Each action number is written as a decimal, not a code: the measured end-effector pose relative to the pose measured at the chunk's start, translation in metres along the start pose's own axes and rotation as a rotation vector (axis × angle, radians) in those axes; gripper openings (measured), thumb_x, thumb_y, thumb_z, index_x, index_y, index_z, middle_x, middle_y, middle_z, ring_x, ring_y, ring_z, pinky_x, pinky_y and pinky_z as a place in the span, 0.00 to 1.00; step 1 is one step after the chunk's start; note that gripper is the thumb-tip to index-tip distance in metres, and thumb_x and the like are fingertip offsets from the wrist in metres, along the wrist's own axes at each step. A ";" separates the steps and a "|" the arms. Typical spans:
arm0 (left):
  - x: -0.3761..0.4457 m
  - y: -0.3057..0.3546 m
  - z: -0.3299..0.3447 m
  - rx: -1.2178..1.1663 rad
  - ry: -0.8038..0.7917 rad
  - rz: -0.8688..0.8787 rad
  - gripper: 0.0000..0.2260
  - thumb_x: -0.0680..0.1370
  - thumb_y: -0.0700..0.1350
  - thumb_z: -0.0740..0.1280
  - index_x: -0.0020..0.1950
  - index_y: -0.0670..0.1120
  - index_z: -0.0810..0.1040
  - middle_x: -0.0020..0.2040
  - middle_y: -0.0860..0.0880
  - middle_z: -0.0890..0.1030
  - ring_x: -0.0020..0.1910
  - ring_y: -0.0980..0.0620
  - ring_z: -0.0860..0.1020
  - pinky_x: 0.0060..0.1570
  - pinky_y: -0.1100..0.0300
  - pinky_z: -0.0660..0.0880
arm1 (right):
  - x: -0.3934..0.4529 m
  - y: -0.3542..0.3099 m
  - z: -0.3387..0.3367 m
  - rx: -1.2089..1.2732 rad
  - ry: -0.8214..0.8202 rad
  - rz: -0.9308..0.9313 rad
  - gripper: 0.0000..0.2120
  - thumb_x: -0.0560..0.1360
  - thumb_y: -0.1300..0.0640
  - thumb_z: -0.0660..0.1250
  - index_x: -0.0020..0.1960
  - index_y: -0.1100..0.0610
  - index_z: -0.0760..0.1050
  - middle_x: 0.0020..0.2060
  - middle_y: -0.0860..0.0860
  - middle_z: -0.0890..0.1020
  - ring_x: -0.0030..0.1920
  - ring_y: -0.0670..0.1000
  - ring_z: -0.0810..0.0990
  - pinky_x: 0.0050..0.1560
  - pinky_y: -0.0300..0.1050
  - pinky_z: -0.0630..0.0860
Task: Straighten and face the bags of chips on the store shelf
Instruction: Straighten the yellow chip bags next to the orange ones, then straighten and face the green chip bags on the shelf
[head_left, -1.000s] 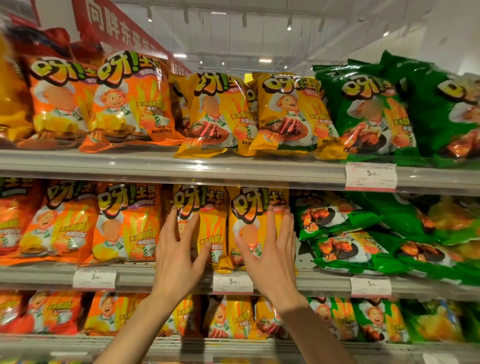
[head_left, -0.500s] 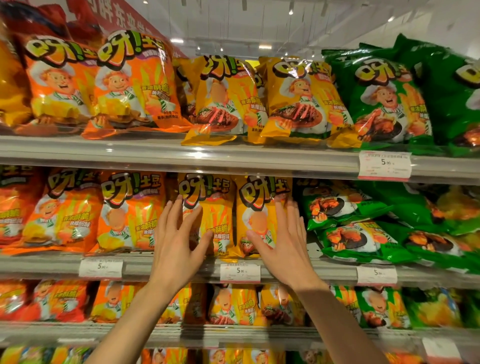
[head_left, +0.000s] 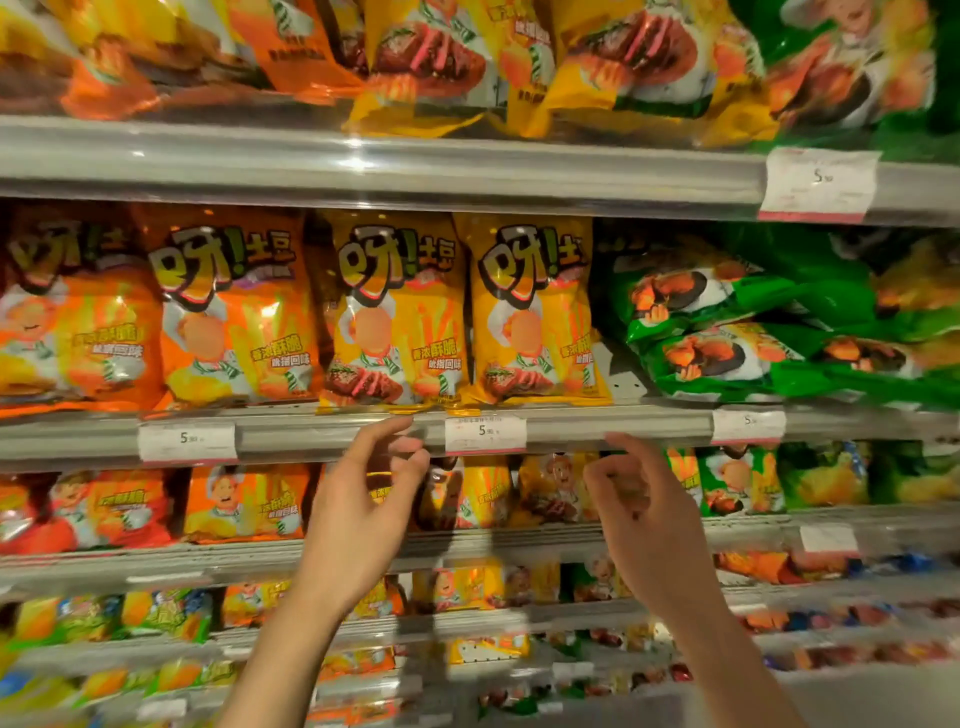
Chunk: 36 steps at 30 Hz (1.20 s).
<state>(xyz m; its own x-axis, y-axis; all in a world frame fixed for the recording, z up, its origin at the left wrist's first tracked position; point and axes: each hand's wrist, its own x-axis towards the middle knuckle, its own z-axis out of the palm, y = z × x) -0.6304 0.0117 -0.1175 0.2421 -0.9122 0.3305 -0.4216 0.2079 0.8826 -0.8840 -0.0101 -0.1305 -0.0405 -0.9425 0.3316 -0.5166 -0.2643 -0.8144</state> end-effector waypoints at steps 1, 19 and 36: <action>-0.005 0.000 0.005 -0.033 -0.021 -0.025 0.10 0.80 0.47 0.68 0.61 0.56 0.76 0.48 0.61 0.83 0.49 0.61 0.81 0.47 0.61 0.78 | -0.004 0.007 -0.004 0.012 -0.003 0.037 0.16 0.78 0.46 0.65 0.66 0.44 0.71 0.47 0.39 0.81 0.49 0.40 0.80 0.51 0.44 0.80; -0.013 0.098 0.175 -0.138 0.109 -0.024 0.10 0.79 0.50 0.69 0.60 0.57 0.78 0.50 0.59 0.84 0.49 0.61 0.82 0.50 0.61 0.78 | 0.029 0.077 -0.171 0.091 -0.034 -0.016 0.06 0.78 0.49 0.65 0.55 0.40 0.73 0.42 0.35 0.82 0.41 0.41 0.81 0.40 0.34 0.77; 0.077 0.152 0.213 0.016 0.070 -0.075 0.28 0.80 0.62 0.60 0.78 0.54 0.60 0.72 0.47 0.72 0.58 0.55 0.72 0.50 0.62 0.70 | 0.134 0.061 -0.219 -0.486 0.201 -0.470 0.13 0.81 0.51 0.62 0.60 0.53 0.80 0.71 0.56 0.70 0.73 0.57 0.64 0.72 0.59 0.64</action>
<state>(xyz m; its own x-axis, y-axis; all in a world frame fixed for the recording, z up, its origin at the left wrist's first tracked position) -0.8626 -0.1019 -0.0290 0.3338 -0.8978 0.2872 -0.4142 0.1340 0.9003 -1.1086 -0.1073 -0.0314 0.1475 -0.6825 0.7158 -0.8400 -0.4686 -0.2737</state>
